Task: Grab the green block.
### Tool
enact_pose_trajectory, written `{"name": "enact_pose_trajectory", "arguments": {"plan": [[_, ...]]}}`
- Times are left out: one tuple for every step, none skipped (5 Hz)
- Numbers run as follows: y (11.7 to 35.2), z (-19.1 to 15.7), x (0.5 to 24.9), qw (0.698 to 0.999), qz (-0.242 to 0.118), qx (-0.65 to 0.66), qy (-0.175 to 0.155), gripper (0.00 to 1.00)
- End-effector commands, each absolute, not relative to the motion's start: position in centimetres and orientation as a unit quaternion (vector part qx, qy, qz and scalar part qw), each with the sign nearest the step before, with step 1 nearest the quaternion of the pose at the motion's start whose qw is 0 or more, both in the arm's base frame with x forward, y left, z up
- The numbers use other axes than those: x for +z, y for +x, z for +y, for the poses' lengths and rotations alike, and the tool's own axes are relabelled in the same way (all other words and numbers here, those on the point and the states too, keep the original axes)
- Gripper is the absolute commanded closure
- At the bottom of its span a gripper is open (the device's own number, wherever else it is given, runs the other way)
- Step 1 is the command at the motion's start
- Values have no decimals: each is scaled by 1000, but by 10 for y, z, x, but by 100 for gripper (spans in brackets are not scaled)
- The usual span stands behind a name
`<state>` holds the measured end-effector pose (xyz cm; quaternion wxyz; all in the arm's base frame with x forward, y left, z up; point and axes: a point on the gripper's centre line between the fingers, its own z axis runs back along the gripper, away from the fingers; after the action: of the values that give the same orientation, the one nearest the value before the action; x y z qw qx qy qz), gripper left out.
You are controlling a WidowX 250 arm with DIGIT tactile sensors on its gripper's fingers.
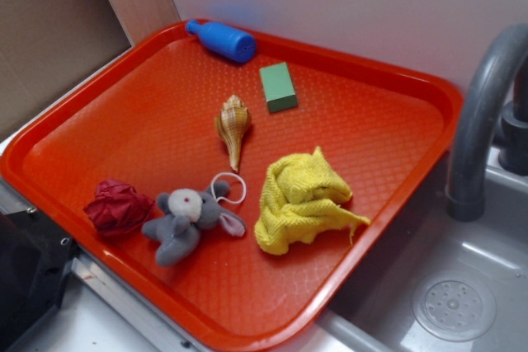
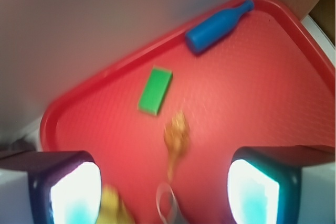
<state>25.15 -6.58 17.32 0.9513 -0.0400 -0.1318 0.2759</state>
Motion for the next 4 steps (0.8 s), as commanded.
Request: {"name": "enact_pose_trajectory", "arguments": {"plan": [[301, -59, 110, 943, -153, 293, -29, 0], [314, -52, 83, 946, -155, 283, -14, 0], [327, -46, 65, 947, -153, 284, -1, 0], [337, -31, 52, 946, -158, 283, -2, 0]]}}
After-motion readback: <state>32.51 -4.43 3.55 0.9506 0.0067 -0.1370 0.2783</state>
